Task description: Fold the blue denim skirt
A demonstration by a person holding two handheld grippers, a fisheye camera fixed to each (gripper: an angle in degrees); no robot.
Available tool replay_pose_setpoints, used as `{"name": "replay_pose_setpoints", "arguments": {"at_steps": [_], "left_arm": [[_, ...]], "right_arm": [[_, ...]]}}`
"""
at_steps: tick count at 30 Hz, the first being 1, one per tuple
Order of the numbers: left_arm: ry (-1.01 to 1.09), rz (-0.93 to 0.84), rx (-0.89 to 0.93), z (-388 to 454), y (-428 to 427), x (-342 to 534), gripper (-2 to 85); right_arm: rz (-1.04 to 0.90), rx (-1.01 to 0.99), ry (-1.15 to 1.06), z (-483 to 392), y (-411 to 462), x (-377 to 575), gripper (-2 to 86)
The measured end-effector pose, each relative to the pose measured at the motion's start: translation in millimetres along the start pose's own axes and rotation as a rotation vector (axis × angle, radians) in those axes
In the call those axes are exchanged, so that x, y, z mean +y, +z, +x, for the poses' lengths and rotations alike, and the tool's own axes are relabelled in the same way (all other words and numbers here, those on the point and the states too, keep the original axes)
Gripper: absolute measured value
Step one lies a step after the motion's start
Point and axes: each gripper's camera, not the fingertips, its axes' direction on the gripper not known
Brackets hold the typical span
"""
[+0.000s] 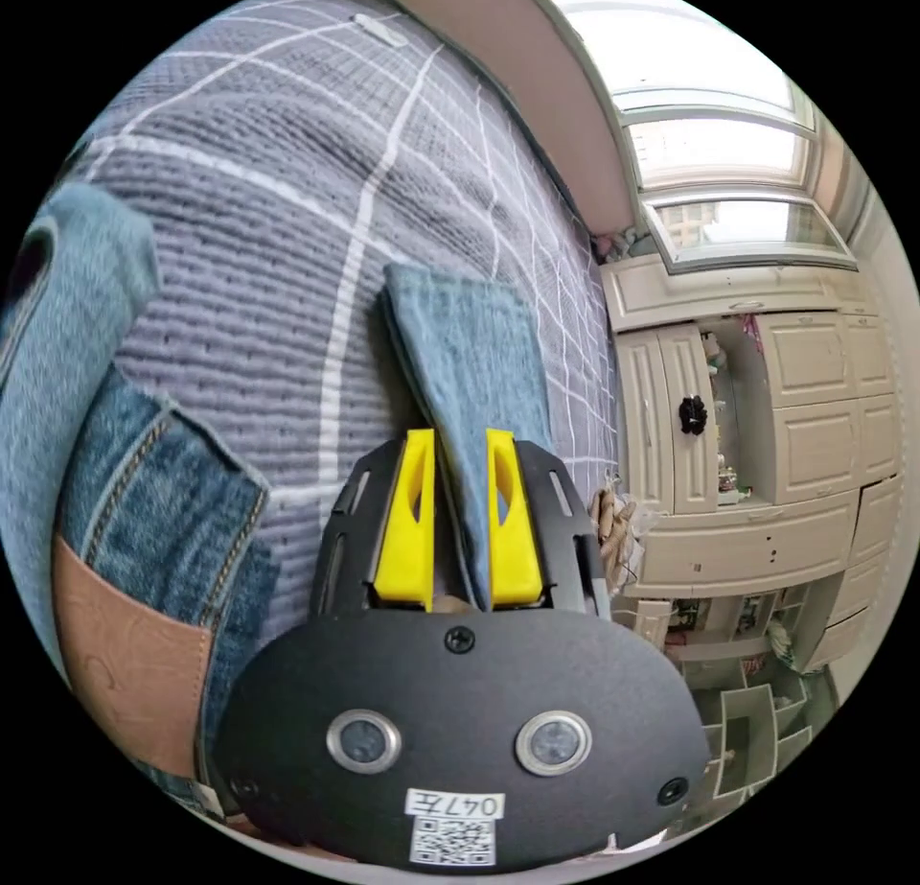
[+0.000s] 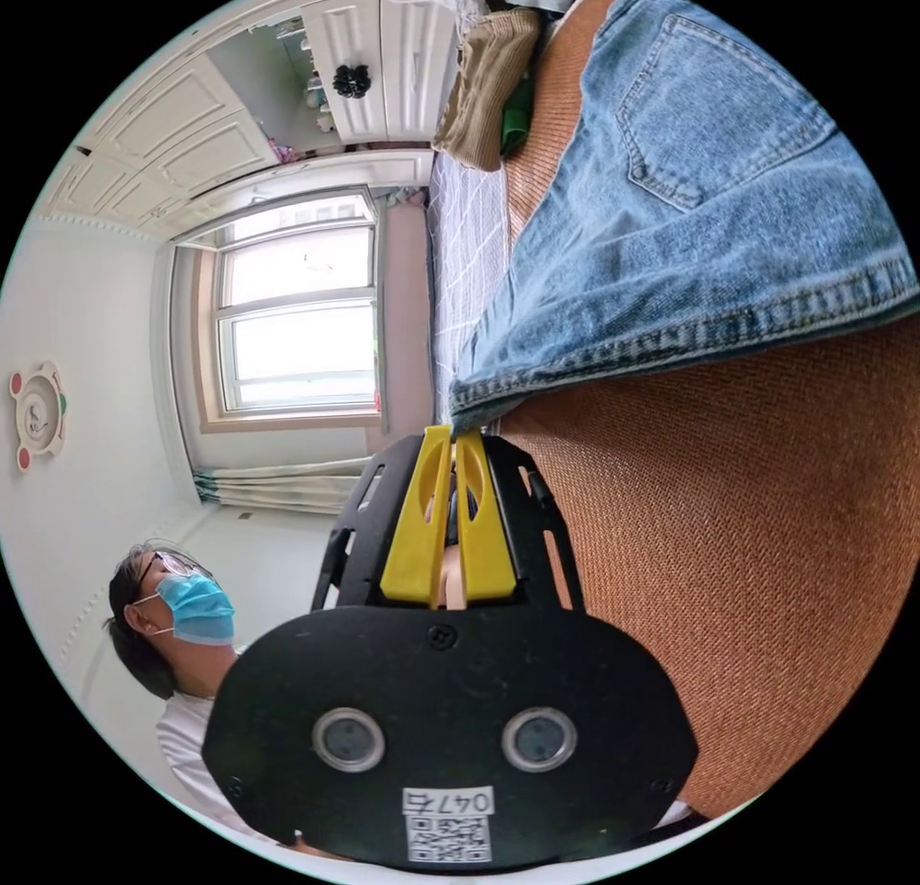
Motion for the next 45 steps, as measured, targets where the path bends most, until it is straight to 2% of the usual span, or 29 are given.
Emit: {"name": "replay_pose_setpoints", "arguments": {"at_steps": [5, 8, 11, 13, 15, 19, 23, 26, 29, 32, 34, 38, 40, 43, 45], "left_arm": [[0.018, 0.003, -0.064, 28.1, 55.5, -32.2, 6.5], [0.034, 0.052, -0.08, 58.7, 65.6, -43.5, 1.6], [0.175, 0.044, -0.103, 121.5, 80.9, -46.8, -0.1], [0.324, 0.066, -0.143, 194.6, 94.3, -28.2, -0.5], [0.438, 0.091, -0.197, 252.5, 100.1, -9.3, -0.7], [0.578, 0.147, -0.34, 350.2, 109.5, 35.3, -0.8], [0.597, 0.129, -0.533, 386.2, 155.9, 73.9, -0.8], [0.715, 0.131, -0.582, 424.3, 201.4, 135.5, -0.8], [0.933, 0.134, -0.529, 497.7, 239.8, 217.4, -0.9], [1.215, 0.074, -0.363, 586.1, 274.6, 332.2, -0.9], [1.412, 0.01, -0.268, 635.4, 304.9, 449.1, -0.9], [1.524, -0.169, -0.163, 641.2, 377.6, 613.4, -0.9], [1.568, -0.331, -0.152, 614.6, 441.1, 720.7, -0.9], [1.572, -0.363, -0.271, 577.8, 492.6, 816.0, -0.8], [1.529, -0.366, -0.29, 568.2, 503.3, 828.4, -0.8]], "right_arm": [[0.0, 0.003, 0.007, -0.1, 6.6, 8.8, -1.1], [0.003, 0.008, 0.02, 4.0, 10.8, 19.0, -1.1], [-0.01, 0.063, 0.029, 13.2, 17.8, 32.0, -1.1], [-0.044, 0.231, 0.04, 26.3, 28.5, 43.0, -1.1], [-0.059, 0.298, 0.06, 38.1, 39.4, 52.3, -1.1], [-0.032, 0.231, 0.101, 47.1, 46.8, 78.1, -1.1], [-0.073, 0.218, 0.099, 51.8, 58.0, 102.9, -1.0], [-0.066, 0.124, 0.14, 68.3, 58.4, 119.8, -0.1], [-0.075, 0.036, 0.157, 72.5, 46.5, 129.9, 0.9], [-0.079, 0.008, 0.097, 63.7, 27.4, 141.4, 0.3], [-0.044, -0.004, 0.068, 59.1, 6.4, 151.5, -0.2], [0.03, -0.028, 0.071, 64.4, -21.2, 166.9, -0.5], [0.054, -0.052, 0.084, 71.8, -29.9, 177.5, -0.6], [0.035, -0.052, 0.085, 75.5, -31.2, 190.2, -0.5], [0.024, -0.045, 0.077, 75.8, -31.8, 197.7, -0.2]]}}
